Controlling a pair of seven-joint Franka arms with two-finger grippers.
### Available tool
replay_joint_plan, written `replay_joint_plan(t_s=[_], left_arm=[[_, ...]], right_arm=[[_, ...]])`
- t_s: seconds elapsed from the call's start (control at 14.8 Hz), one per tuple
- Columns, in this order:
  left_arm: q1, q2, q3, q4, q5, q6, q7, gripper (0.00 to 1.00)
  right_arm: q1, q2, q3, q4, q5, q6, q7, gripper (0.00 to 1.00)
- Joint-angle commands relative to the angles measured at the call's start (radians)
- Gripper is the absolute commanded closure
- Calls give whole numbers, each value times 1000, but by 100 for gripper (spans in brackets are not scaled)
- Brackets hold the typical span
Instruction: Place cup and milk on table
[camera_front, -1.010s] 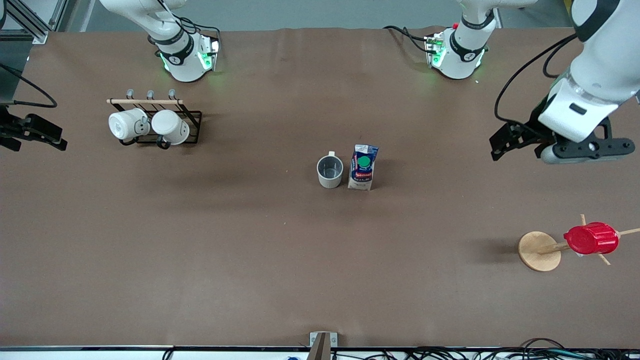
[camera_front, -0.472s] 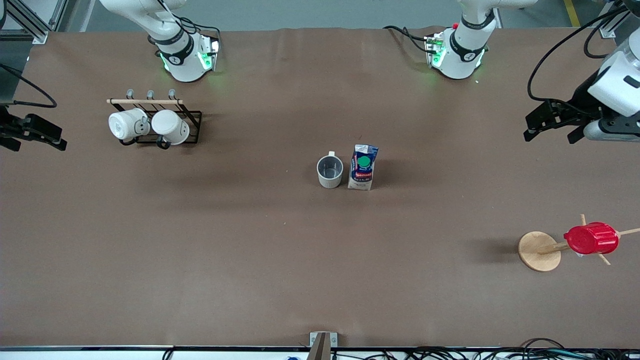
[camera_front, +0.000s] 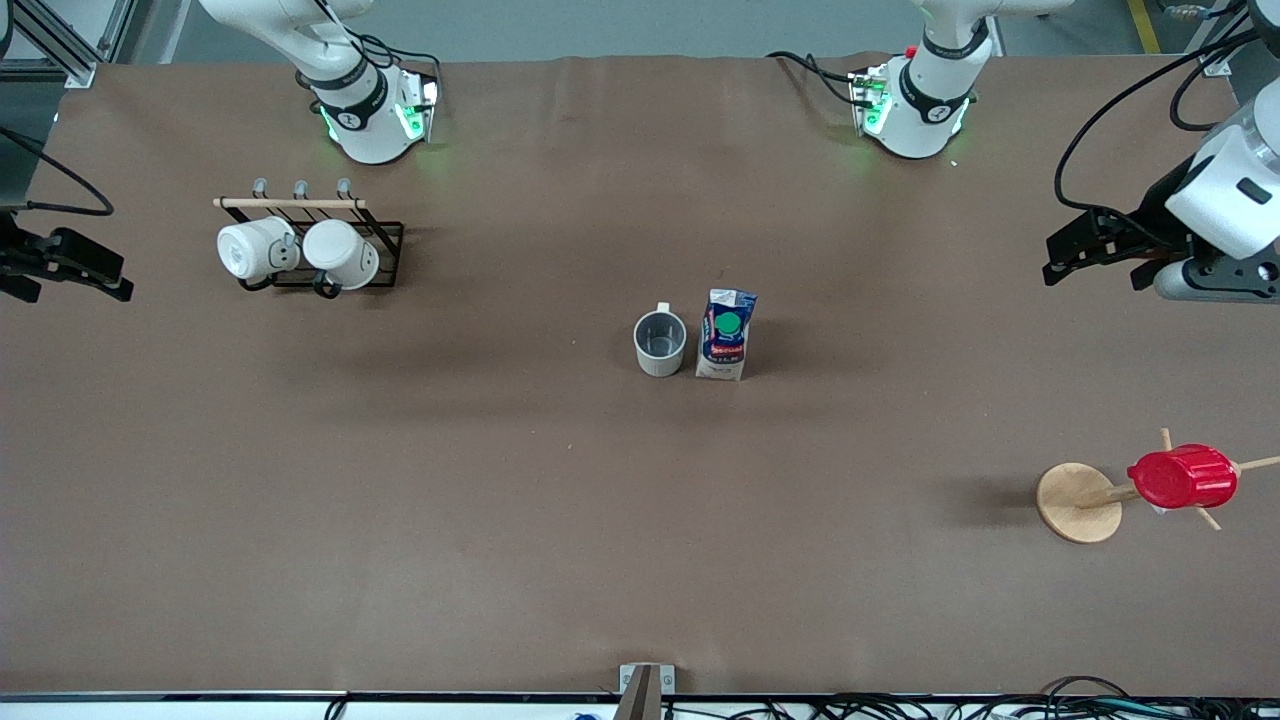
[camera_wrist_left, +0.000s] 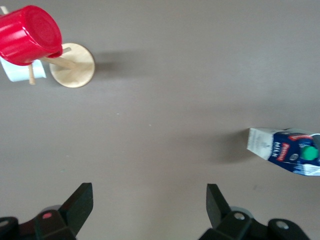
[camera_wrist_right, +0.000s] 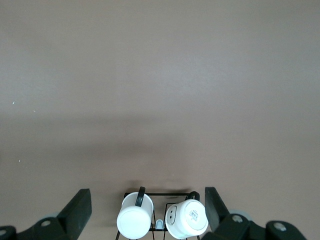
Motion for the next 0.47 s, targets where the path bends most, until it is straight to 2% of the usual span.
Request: replay_joint_plan(t_s=[0.0,0.34,0.4], left_arm=[[-8,9,-30,23,43,-17,-18,0],[-20,10,-20,21,31,-7,-27,0],[-29,9,4,21,25,-4,-39,1]], right_arm=[[-7,-4,5,1,-7,-5,-11,0],[-7,-4,5,1,-7,-5,-11,0],[-7,-4,5,1,-7,-5,-11,0]])
